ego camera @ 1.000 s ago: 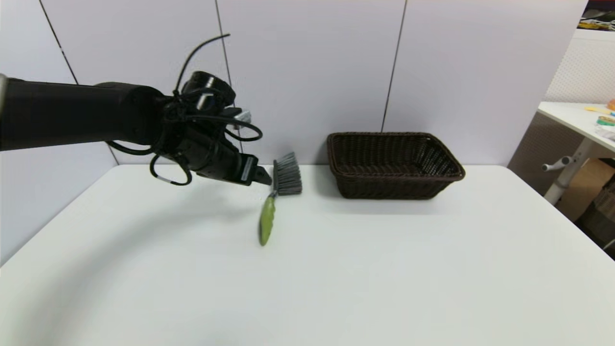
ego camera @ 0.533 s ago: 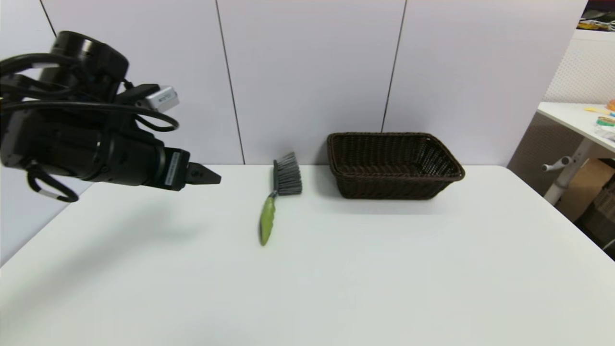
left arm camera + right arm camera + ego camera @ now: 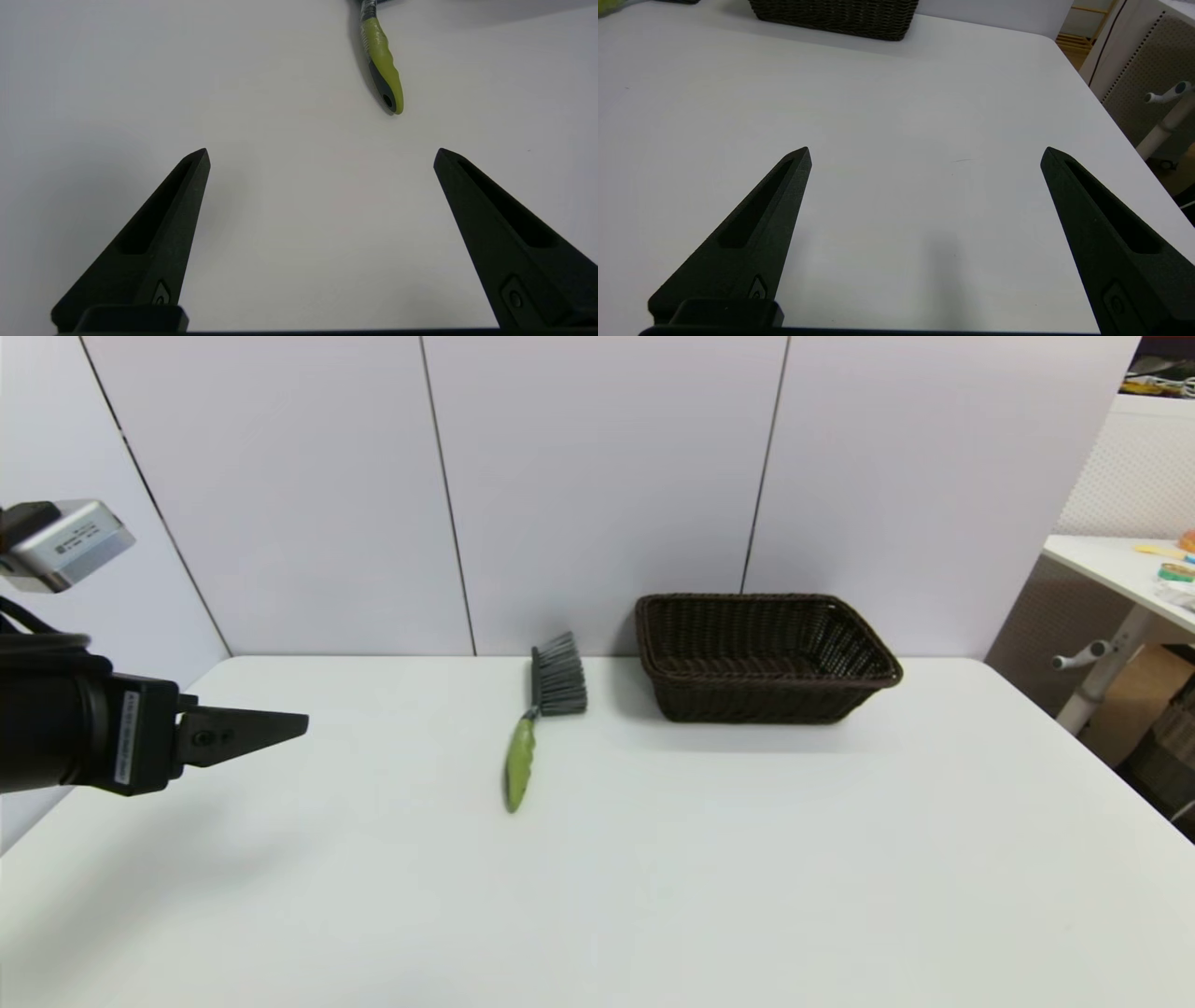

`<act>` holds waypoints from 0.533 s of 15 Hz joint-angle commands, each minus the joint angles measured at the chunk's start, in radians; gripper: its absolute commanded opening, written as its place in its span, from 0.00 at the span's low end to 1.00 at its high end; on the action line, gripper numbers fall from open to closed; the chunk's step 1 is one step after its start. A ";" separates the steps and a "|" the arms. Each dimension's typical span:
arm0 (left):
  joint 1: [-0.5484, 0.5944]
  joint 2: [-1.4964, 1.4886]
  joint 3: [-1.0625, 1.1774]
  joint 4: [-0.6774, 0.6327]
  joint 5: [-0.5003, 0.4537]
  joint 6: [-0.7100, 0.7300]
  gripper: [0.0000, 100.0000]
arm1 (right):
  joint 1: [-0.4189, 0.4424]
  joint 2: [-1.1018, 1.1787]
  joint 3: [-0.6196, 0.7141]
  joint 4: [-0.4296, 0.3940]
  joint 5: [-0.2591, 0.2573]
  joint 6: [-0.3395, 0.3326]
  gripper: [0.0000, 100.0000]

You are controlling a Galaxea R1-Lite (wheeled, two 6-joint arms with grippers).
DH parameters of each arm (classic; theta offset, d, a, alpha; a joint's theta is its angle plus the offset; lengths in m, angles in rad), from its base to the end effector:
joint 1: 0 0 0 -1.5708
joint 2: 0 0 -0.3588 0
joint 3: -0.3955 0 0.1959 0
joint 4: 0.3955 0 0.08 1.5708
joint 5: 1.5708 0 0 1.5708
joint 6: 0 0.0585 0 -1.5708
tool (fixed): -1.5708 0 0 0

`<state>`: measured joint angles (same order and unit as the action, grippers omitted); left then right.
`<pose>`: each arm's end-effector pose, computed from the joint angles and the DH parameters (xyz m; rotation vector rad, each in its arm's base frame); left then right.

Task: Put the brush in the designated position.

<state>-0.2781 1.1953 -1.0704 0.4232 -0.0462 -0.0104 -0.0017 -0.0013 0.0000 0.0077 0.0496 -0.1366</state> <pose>0.1679 -0.0507 0.3140 0.0536 0.5484 -0.3133 -0.0397 0.0030 0.0744 -0.1364 0.0031 0.0483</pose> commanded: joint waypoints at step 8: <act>0.048 -0.369 0.199 -0.110 -0.001 0.030 1.00 | 0.000 0.001 0.002 0.000 0.001 -0.001 1.00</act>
<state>-0.2362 0.9583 -0.9457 0.3506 -0.0460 0.0081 -0.0017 -0.0013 0.0000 0.0077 0.0500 -0.1366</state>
